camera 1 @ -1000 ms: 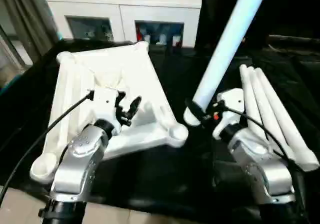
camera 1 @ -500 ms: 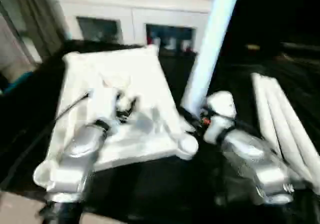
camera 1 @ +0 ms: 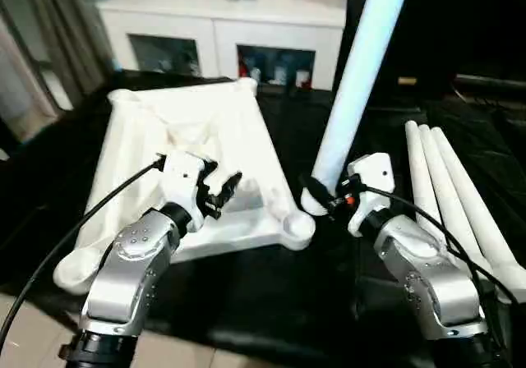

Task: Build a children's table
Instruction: Insert table leg to table base

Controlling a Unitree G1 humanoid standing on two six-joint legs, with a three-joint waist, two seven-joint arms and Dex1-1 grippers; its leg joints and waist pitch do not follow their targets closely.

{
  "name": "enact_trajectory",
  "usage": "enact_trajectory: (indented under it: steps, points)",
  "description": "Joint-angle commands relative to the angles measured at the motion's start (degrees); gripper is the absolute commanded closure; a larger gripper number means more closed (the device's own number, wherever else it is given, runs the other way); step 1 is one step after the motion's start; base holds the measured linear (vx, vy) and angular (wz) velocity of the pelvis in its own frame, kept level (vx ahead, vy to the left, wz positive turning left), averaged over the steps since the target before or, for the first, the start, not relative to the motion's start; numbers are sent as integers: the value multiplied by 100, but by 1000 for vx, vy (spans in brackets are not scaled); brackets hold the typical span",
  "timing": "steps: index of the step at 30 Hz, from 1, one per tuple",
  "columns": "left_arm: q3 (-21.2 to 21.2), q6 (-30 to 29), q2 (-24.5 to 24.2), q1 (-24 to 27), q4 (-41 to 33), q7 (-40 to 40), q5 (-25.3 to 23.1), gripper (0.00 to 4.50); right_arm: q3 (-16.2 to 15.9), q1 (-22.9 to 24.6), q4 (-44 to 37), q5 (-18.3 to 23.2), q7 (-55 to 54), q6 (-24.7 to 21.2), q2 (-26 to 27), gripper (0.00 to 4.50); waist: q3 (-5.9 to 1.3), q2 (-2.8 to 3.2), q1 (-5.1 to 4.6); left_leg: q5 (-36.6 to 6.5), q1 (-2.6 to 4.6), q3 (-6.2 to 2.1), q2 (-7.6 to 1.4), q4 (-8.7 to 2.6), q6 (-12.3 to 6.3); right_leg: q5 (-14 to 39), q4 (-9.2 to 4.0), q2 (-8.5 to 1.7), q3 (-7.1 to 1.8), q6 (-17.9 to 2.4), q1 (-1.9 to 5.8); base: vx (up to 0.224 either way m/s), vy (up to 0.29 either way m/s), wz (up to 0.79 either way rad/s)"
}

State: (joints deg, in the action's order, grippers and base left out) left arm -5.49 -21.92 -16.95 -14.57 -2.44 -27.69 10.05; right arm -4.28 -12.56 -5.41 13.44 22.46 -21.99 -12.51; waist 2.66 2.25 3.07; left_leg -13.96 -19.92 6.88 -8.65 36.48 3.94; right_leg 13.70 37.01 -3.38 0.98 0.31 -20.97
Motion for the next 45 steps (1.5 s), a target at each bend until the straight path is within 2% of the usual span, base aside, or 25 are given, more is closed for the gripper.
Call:
enact_trajectory:
  steps: [1, 3, 4, 6, 10, 11, 12, 13, 14, 17, 19, 23, 25, 27, 28, 29, 31, 32, 33, 34, 37, 39, 42, 43, 45]
  points:
    - [-187, -117, -181, -170, 217, -578, 87, 152, 228, -92, -17, 89, 22, -131, -70, 260, -237, -7, -3, -1477, 55, -52, -274, -589, 132, 1754, -578, -381, -246, -902, 130, -56, -3, 5]
    - [-373, -170, -414, -282, 355, -1077, 112, 141, 261, -138, 27, 58, 108, -48, -151, 260, -245, 6, 10, -1361, 35, -32, -275, -595, 121, 1671, -569, -383, -250, -910, 112, -28, -1, 2]
    - [-558, -210, -622, -364, 458, -1505, 99, 134, 260, -165, 51, 41, 233, 13, -239, 260, -247, -1, 4, -1447, 10, -31, -267, -614, 125, 1667, -565, -378, -238, -916, 124, 0, 0, 0]
    - [-871, -195, -910, -609, 794, -2163, -24, 121, 245, -181, 39, 97, 533, 49, -443, 260, -253, 12, 2, -1445, 5, -23, -269, -615, 125, 1556, -553, -374, -246, -931, 110, 0, 0, 0]
    - [-1050, -23, -997, -847, 1151, -2468, -183, 95, 226, -165, 1, 210, 734, 2, -580, 260, -308, 2, 8, -878, -53, 14, -268, -567, 21, 768, -501, -380, -239, -1114, 167, 0, 0, 0]
    - [-1163, 2, -1021, -1014, 1399, -2656, -225, 116, 195, -135, -52, 231, 844, -48, -671, 260, -328, 35, 15, -705, -59, 18, -265, -550, 4, 492, -475, -379, -231, -1180, 178, 0, 0, 0]
    - [-1187, 5, -1027, -1048, 1448, -2700, -229, 123, 191, -130, -62, 232, 864, -57, -687, 260, -333, 11, 12, -623, -62, 29, -253, -544, -25, 374, -482, -362, -229, -1191, 181, 0, 0, 0]
    - [-1246, 14, -1044, -1132, 1569, -2809, -239, 127, 180, -116, -86, 233, 915, -79, -729, 260, -353, 15, 18, -469, -72, 33, -250, -529, -54, 79, -450, -352, -223, -1238, 194, 0, 0, 0]
    - [-1328, 122, -1036, -1253, 1787, -2875, -316, 126, 151, -83, -125, 216, 981, -95, -793, 260, -383, 56, 29, -245, -85, 35, -251, -498, -98, -329, -406, -357, -222, -1307, 203, 0, 0, 0]
    - [-1469, 11, -1004, -1444, 2105, -3048, -364, 164, 120, -5, -211, 211, 1113, -125, -887, 260, -387, 35, 24, -92, -108, 48, -254, -488, -191, -714, -390, -356, -201, -1420, 228, 0, 0, 0]
    - [-1487, -169, -988, -1439, 2071, -3184, -309, 172, 148, 24, -247, 221, 1120, -141, -886, 260, -376, 55, 23, -150, -104, 52, -271, -497, -201, -578, -404, -371, -197, -1475, 218, 0, 0, 0]
    - [-1495, -178, -979, -1404, 2077, -3302, -259, 213, 127, 42, -247, 221, 1117, -128, -919, 260, -351, 39, 23, -367, -80, 77, -307, -521, -189, -200, -446, -378, -203, -1539, 200, 0, 0, 0]
    - [-1496, -158, -977, -1417, 2110, -3299, -273, 215, 111, 33, -240, 214, 1110, -124, -914, 260, -341, 46, 32, -468, -76, 102, -321, -531, -156, 11, -459, -379, -205, -1517, 190, 0, 0, 0]
    - [-1466, -203, -959, -1427, 2162, -3292, -261, 219, 78, 31, -244, 210, 1130, -136, -898, 260, -334, 8, 31, -482, -80, 110, -328, -541, -145, 73, -466, -377, -207, -1487, 185, 0, 0, 0]
    - [-1446, -223, -951, -1429, 2187, -3292, -259, 231, 61, 28, -244, 203, 1135, -138, -886, 260, -333, 24, 36, -489, -80, 110, -328, -542, -135, 129, -463, -381, -207, -1465, 183, 0, 0, 0]
    - [-1432, -229, -946, -1426, 2199, -3289, -261, 255, 47, 25, -248, 204, 1143, -144, -877, 260, -333, 19, 37, -474, -80, 112, -329, -541, -135, 136, -467, -384, -210, -1455, 179, 0, 0, 0]
    - [-1358, -240, -917, -1404, 2192, -3277, -233, 258, 28, 9, -246, 201, 1144, -155, -855, 260, -335, 21, 36, -437, -85, 113, -331, -541, -141, 91, -464, -386, -211, -1455, 181, 0, 0, 0]
    - [-1333, -230, -911, -1392, 2186, -3284, -222, 279, 17, 1, -244, 208, 1150, -161, -846, 260, -332, 26, 36, -433, -82, 114, -333, -542, -144, 67, -466, -385, -210, -1463, 172, 0, 0, 0]
    - [-1324, -202, -921, -1369, 2178, -3304, -224, 279, -6, -9, -242, 206, 1147, -165, -828, 260, -334, 3, 33, -422, -83, 117, -333, -540, -152, 44, -466, -382, -210, -1463, 176, 0, 0, 0]
    - [-1328, -199, -924, -1368, 2179, -3306, -229, 299, -8, -10, -242, 207, 1147, -165, -826, 260, -331, 18, 38, -419, -84, 114, -334, -545, -153, 36, -461, -385, -209, -1464, 172, 0, 0, 0]
    - [-1390, -138, -956, -1351, 2250, -3281, -329, 307, -45, -6, -259, 215, 1156, -176, -796, 260, -326, 9, 38, -460, -84, 115, -335, -552, -145, 105, -469, -387, -214, -1440, 171, 0, 0, 0]
    - [-1397, -114, -953, -1361, 2298, -3253, -361, 339, -56, -2, -262, 218, 1164, -177, -790, 260, -322, 11, 34, -488, -83, 119, -332, -553, -144, 155, -478, -387, -217, -1421, 163, 0, 0, 0]
    - [-1385, -91, -929, -1371, 2359, -3241, -384, 353, -77, -27, -251, 211, 1165, -170, -776, 260, -324, 12, 38, -487, -78, 115, -337, -558, -127, 161, -479, -389, -218, -1403, 162, 0, 0, 0]
    - [-1398, -82, -932, -1372, 2370, -3247, -404, 380, -82, -32, -249, 208, 1166, -167, -776, 260, -319, 18, 36, -505, -81, 114, -339, -564, -121, 151, -484, -388, -218, -1405, 160, 0, 0, 0]
    - [-1432, -63, -935, -1356, 2408, -3249, -450, 385, -85, -33, -257, 216, 1163, -168, -775, 260, -317, 16, 36, -507, -83, 111, -341, -568, -119, 143, -486, -391, -217, -1403, 164, 0, 0, 0]
